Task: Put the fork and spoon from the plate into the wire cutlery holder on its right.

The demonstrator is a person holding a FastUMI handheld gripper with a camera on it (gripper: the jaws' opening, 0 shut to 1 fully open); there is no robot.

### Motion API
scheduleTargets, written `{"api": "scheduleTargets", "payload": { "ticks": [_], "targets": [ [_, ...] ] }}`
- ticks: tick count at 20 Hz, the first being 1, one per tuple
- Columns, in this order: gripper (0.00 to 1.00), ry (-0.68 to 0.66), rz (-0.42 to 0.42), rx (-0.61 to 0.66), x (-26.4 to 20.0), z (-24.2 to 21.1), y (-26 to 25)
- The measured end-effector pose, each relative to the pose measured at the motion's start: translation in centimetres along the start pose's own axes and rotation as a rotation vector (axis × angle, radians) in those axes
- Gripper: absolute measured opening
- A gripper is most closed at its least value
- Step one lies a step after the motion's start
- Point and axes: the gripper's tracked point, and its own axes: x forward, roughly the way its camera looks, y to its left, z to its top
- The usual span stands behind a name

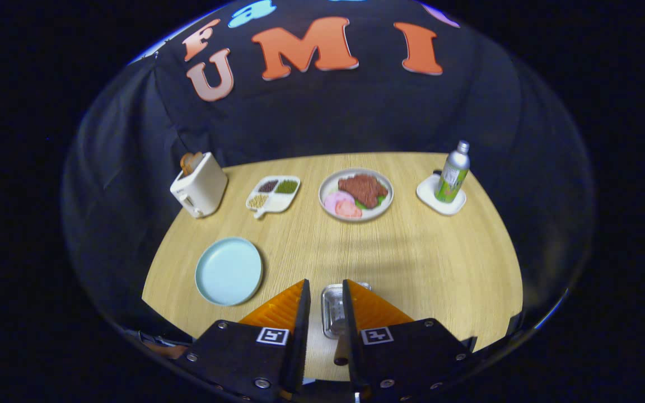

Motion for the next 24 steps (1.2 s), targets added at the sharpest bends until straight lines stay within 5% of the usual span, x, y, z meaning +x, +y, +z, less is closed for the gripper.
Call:
{"api": "scheduleTargets", "payload": {
  "ticks": [5,11,24],
  "targets": [
    [0.59,-0.366,-0.001,-0.018,-5.2,10.5,-0.5],
    [0.96,-0.737,-0.120,-0.112,-13.2,20.6,-1.6],
    [0.96,-1.018,-0.134,-0.132,-20.4,27.4,0.1]
  ]
}}
